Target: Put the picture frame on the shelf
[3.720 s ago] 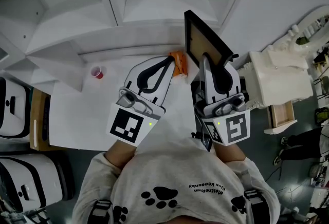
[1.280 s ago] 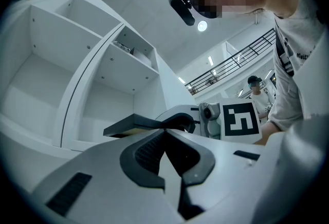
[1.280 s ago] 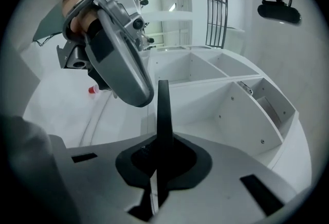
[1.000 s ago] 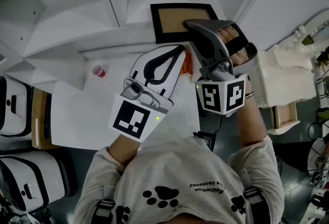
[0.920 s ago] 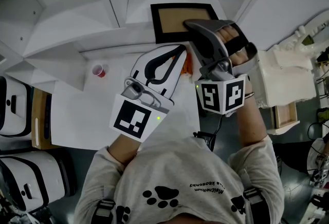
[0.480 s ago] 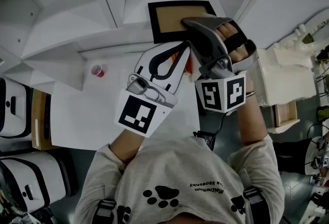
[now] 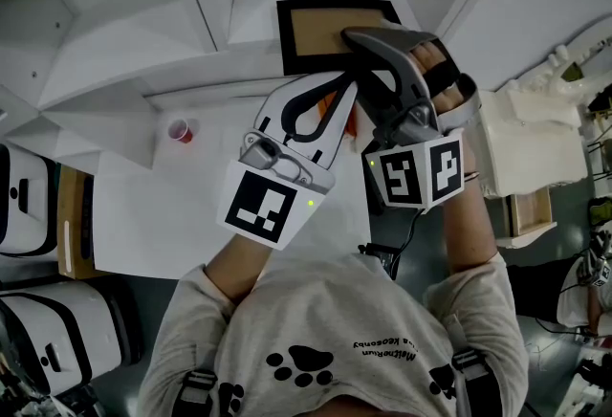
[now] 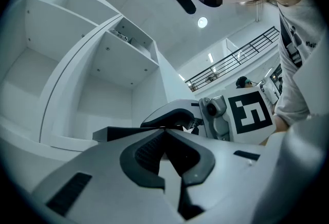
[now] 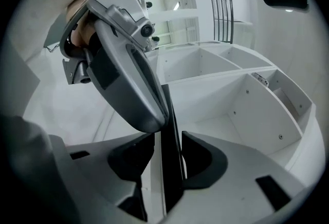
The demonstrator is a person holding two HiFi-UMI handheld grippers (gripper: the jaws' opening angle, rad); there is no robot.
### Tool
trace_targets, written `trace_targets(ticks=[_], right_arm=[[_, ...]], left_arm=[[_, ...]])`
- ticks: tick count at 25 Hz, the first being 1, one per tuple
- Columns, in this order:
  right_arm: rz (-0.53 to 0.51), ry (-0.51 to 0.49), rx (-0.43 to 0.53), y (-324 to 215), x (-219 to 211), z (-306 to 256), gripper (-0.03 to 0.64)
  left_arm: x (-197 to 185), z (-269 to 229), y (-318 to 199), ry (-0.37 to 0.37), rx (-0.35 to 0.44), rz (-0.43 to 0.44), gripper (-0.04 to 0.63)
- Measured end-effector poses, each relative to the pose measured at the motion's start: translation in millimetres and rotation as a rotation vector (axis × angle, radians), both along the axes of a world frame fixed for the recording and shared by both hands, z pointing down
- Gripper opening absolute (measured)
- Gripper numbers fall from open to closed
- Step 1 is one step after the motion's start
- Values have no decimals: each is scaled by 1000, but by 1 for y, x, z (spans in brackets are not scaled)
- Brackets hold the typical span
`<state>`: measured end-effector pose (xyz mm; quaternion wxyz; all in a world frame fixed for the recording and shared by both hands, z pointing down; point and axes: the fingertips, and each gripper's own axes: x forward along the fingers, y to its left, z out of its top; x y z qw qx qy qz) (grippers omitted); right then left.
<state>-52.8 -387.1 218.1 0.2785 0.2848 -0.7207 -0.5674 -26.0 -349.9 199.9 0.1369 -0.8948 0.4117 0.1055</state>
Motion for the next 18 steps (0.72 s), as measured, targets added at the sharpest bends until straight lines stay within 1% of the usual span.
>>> trace_targets(ticks=[5, 11, 18], right_arm=[[20, -6, 33, 1, 9, -6, 169], [72, 8, 75, 5, 26, -5, 175], [98, -18, 103, 21, 39, -10, 173]], left_arm=[[3, -2, -4, -12, 7, -3, 18], [6, -3, -10, -10, 13, -4, 18], [5, -6, -17, -13, 19, -14, 18]])
